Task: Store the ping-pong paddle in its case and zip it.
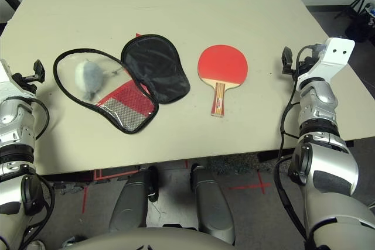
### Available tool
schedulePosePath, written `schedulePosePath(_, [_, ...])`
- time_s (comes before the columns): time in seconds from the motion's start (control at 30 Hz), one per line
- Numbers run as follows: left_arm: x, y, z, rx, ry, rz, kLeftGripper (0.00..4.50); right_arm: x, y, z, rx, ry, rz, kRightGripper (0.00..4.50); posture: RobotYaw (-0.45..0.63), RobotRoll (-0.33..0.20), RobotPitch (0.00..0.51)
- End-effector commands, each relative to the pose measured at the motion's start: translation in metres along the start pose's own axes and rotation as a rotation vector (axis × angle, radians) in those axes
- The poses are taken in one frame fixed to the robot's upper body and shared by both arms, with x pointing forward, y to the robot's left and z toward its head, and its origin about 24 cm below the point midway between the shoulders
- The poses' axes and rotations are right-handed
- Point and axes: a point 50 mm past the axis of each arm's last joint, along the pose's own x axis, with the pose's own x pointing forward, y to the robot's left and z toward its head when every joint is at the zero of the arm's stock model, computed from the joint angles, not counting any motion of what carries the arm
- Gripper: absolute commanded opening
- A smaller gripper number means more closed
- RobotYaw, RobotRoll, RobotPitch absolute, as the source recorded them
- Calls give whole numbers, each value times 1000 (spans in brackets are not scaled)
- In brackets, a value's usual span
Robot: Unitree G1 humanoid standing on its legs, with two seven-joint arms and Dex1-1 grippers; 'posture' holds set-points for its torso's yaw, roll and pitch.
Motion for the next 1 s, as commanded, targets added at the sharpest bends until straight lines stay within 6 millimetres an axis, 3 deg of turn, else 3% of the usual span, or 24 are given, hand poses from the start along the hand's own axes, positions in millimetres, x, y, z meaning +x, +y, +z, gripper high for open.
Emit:
schedulePosePath(0.03, [0,0,-1,-2,15,7,4500,-6,-9,-8,7,32,-25,4473,-13,0,248])
schedulePosePath(0.2, [6,-16,3,-24,5,-39,4500,-6,-9,-7,7,30,-34,4473,-21,0,236])
schedulePosePath(0.3, [16,-18,18,-22,-28,-56,4500,-4,-10,-2,-1,35,-54,4473,-23,0,231])
schedulePosePath(0.5, [44,-24,82,14,-138,-247,4500,1,-10,19,11,202,-113,4473,-35,0,226])
schedulePosePath(0.63, [55,-31,117,49,-167,-377,4500,-10,16,47,18,374,-33,4473,-37,0,219])
schedulePosePath(0.73, [59,-47,130,41,-150,-516,4500,-24,38,68,6,487,33,4473,-38,0,216])
schedulePosePath(0.87, [55,-87,130,5,-94,-779,4500,-44,75,80,-22,656,139,4473,-45,0,205])
schedulePosePath(1.0, [42,-121,119,-6,-41,-976,4500,-52,107,78,-23,697,225,4473,-56,0,198])
